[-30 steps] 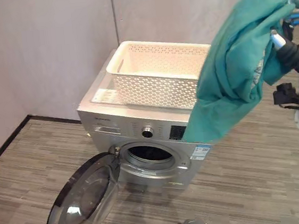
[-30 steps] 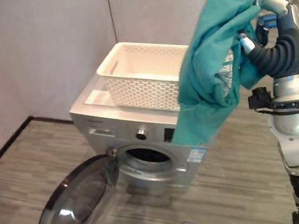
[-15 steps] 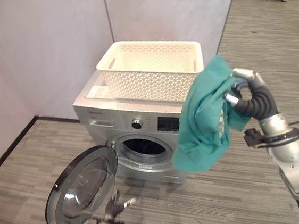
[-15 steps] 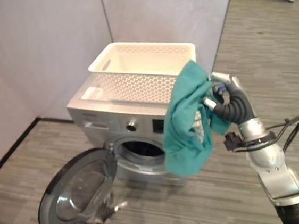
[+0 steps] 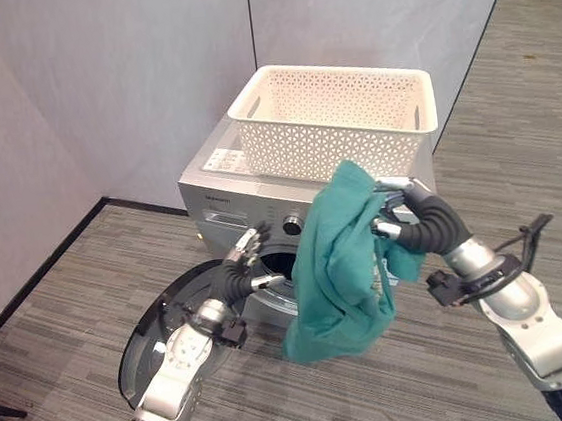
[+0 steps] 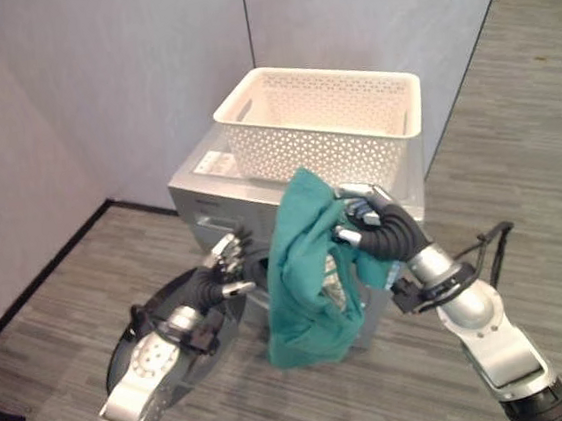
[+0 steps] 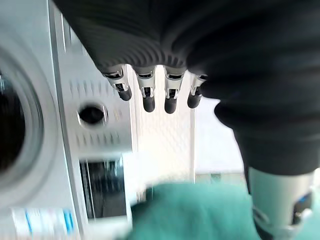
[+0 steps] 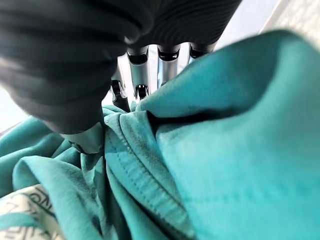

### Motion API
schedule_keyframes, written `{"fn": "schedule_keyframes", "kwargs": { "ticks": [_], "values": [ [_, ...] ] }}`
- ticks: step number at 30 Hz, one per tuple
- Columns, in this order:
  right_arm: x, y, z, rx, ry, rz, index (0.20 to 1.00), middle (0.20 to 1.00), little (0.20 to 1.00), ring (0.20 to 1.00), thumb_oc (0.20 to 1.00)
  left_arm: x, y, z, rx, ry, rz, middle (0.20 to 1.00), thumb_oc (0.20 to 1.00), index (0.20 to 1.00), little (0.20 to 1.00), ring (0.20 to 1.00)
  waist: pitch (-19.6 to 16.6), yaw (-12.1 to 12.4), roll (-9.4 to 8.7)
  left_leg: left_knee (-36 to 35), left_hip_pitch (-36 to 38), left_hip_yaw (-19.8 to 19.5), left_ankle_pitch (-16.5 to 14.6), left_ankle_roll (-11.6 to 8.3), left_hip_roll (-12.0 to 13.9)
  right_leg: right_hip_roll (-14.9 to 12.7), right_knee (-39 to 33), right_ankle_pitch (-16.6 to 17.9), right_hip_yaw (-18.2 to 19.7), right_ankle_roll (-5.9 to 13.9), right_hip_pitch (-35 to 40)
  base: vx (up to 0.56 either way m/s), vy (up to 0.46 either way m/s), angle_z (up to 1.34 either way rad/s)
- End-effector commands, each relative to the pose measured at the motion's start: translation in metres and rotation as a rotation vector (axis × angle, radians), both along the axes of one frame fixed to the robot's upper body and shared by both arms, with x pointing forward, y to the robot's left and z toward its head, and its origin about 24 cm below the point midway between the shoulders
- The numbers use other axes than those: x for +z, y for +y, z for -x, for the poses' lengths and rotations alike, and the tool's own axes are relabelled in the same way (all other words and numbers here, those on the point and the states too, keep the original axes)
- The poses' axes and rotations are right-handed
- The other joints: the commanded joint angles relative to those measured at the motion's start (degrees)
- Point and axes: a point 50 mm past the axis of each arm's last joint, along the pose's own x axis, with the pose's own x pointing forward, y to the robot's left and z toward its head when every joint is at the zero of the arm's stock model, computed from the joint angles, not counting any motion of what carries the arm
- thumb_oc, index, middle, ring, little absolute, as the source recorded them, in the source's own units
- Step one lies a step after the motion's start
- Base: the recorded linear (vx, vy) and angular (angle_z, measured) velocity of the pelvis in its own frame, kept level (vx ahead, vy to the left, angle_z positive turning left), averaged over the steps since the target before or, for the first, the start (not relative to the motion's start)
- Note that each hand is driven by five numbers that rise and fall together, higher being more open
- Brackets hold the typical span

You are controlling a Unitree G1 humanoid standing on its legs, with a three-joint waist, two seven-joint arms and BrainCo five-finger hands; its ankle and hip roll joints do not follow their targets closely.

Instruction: Grab the laundry basket,head to the washer,open it,put in the laundry and shut it.

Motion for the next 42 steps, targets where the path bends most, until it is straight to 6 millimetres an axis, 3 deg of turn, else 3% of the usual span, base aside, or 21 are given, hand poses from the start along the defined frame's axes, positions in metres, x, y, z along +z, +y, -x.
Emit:
{"fn": "schedule_keyframes", "kwargs": {
  "ticks": [1,11,15,19,24,33,37,38,42],
  "values": [
    [0.035,0.009,0.003,0.058,-0.147,-0.087,0.200,0.200,0.200,0.200,0.200,0.020,-0.001,-0.011,-0.035,-0.081,-0.013,1.000,1.000,1.000,1.000,1.000,-1.4,-1.4,-3.05,0.0,-2.8,2.3,-0.8,1.87,-2.7,0.7,-0.4,-4.0,2.3,0.87,3.9,0.04,-0.013,0.03],
    [0.039,0.009,-0.009,-0.018,-0.167,-0.058,0.200,0.200,0.200,0.200,0.200,0.025,-0.046,-0.007,-0.215,-0.055,0.015,1.000,1.000,1.000,1.000,1.000,0.4,-2.5,-1.87,0.6,-2.9,2.3,-1.1,1.95,-2.4,0.8,0.7,-4.4,3.1,0.29,2.6,0.00,-0.011,-0.02],
    [0.033,0.010,-0.014,-0.057,-0.148,-0.017,0.200,0.200,0.200,0.200,0.200,0.020,-0.064,-0.005,-0.264,0.003,0.032,1.000,1.000,1.000,1.000,1.000,1.1,-2.9,-0.72,-0.2,-3.2,2.3,-0.4,1.87,-2.6,0.6,0.9,-4.4,2.9,0.19,1.8,-0.01,0.003,-0.01],
    [0.028,0.011,-0.020,-0.103,-0.141,0.049,0.200,0.200,0.200,0.200,0.200,-0.007,-0.080,0.003,-0.328,0.191,0.036,1.000,1.000,1.000,1.000,1.000,1.3,-3.4,0.98,-1.3,-3.1,2.2,0.3,1.91,-3.0,0.6,0.9,-4.3,2.7,0.21,1.5,0.00,0.016,0.00],
    [0.023,0.016,-0.027,-0.117,-0.129,0.063,0.200,0.200,0.200,0.200,0.200,-0.005,-0.091,0.007,-0.417,0.230,0.026,1.000,1.000,1.000,1.000,1.000,1.5,-3.6,2.11,-2.1,-2.4,1.9,0.7,1.88,-3.3,0.4,0.9,-4.4,2.2,0.15,1.8,0.00,0.004,0.02],
    [0.021,0.010,-0.031,-0.168,-0.156,0.084,0.200,0.200,0.200,0.200,0.200,0.012,-0.084,0.012,-0.440,0.036,0.000,1.000,1.000,1.000,1.000,1.000,1.3,-2.9,2.40,-2.9,-1.9,1.6,0.7,1.80,-3.9,-0.1,0.1,-4.3,1.5,0.31,2.4,0.01,-0.002,0.08],
    [0.021,0.002,-0.028,-0.203,-0.178,0.080,0.200,0.200,0.200,0.200,0.200,0.015,-0.065,0.019,-0.393,-0.073,-0.045,1.000,1.000,1.000,1.000,1.000,1.2,-2.0,2.31,-3.0,-1.8,1.4,0.6,1.85,-4.1,-0.3,-0.3,-4.3,1.4,0.39,2.7,0.00,-0.001,0.01],
    [0.020,-0.001,-0.025,-0.212,-0.187,0.072,0.200,0.200,0.200,0.200,0.200,0.023,-0.053,0.020,-0.356,-0.223,-0.143,1.000,1.000,1.000,1.000,1.000,1.1,-1.6,2.10,-3.0,-1.7,1.2,0.4,1.81,-4.2,-0.3,-0.4,-4.3,1.3,0.43,2.8,0.00,0.000,0.00],
    [0.019,-0.003,-0.021,-0.216,-0.206,0.067,0.200,0.200,0.200,0.200,0.200,0.025,-0.042,0.025,-0.327,-0.375,-0.281,1.000,1.000,1.000,1.000,1.000,0.8,-1.3,1.84,-3.1,-1.6,1.1,0.3,1.73,-4.4,-0.3,-0.5,-4.4,1.0,0.59,3.0,0.00,-0.002,0.01]
  ]
}}
